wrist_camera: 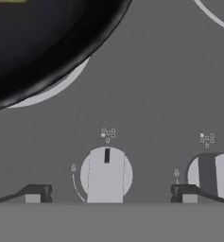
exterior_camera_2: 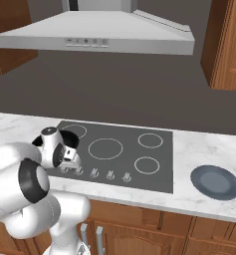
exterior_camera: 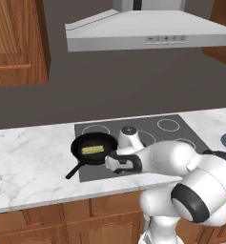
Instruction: Pick up the butter stick and place it in the pan. Then turn on the burner for the pan.
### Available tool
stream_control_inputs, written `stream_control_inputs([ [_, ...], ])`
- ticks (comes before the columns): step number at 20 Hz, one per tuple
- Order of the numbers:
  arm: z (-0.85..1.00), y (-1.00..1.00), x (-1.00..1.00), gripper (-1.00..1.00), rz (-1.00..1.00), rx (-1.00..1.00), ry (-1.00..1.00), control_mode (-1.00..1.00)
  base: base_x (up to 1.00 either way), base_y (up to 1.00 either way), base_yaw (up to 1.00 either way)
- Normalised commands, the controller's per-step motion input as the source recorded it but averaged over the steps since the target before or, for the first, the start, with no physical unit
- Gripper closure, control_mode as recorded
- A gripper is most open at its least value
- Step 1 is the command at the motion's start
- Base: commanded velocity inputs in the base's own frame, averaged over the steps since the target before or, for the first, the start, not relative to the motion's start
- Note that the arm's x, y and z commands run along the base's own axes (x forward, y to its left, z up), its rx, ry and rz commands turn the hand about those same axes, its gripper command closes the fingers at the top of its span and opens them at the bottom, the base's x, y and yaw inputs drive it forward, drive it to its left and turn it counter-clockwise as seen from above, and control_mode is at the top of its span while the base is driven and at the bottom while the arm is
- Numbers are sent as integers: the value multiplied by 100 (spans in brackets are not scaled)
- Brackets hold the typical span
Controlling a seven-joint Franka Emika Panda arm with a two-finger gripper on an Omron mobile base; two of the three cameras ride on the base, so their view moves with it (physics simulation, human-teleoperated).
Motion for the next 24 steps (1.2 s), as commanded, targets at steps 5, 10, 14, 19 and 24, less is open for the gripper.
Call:
stream_control_inputs([
  [5, -7, 1, 11, -100, 0, 0, 0, -100, 0, 0, 0],
  [10, 0, 6, 0, -100, 0, 0, 0, -100, 0, 0, 0],
  [14, 0, 10, 0, -100, 0, 0, 0, -100, 0, 0, 0],
  [19, 0, 8, 0, -100, 0, 0, 0, -100, 0, 0, 0],
  [24, -1, 2, 0, -100, 0, 0, 0, -100, 0, 0, 0],
])
